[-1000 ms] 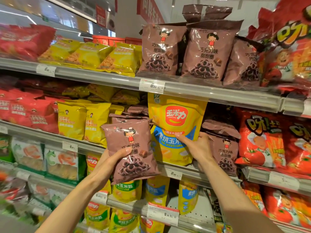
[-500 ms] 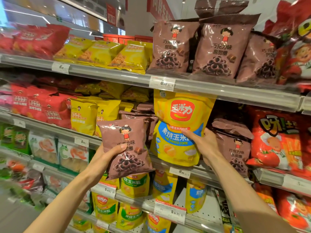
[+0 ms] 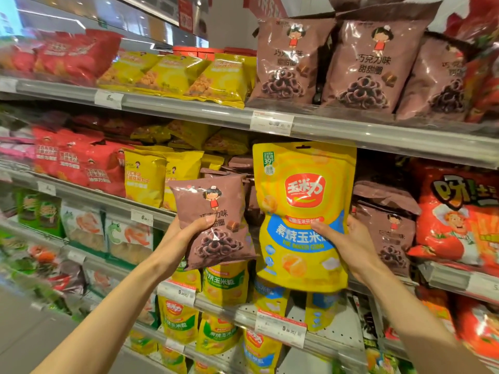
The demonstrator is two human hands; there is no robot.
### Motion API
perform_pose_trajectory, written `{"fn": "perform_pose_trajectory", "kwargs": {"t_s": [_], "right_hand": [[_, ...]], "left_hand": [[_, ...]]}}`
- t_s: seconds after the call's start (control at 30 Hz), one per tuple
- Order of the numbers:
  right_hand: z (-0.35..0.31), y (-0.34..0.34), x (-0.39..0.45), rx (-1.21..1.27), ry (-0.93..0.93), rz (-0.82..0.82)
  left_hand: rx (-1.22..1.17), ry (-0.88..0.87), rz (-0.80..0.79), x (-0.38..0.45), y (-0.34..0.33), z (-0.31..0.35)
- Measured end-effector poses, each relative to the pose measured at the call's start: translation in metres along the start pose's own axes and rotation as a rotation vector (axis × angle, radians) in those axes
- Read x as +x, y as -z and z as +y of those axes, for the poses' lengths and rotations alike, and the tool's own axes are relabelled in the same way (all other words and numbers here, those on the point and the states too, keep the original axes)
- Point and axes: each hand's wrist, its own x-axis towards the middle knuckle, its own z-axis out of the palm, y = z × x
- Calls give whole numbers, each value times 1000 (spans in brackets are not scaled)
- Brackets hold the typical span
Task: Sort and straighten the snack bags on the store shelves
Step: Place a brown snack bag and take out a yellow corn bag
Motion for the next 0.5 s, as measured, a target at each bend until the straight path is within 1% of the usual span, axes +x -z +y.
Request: {"fn": "perform_pose_trajectory", "kwargs": {"t_s": [0.1,0.23,0.33,0.5], "right_hand": [[8,-2,8,29,11,72],[-3,17,12,-23,10,23],[-10,32,14,-19,2,-13],[-9,34,22,-10,-28,15]], "left_hand": [[-20,5,-25,11,-31,-5],[-21,7,3,27,-31,-5],[18,1,-19,33,-26,1],[27,52,-57,37,-32,-7]]}}
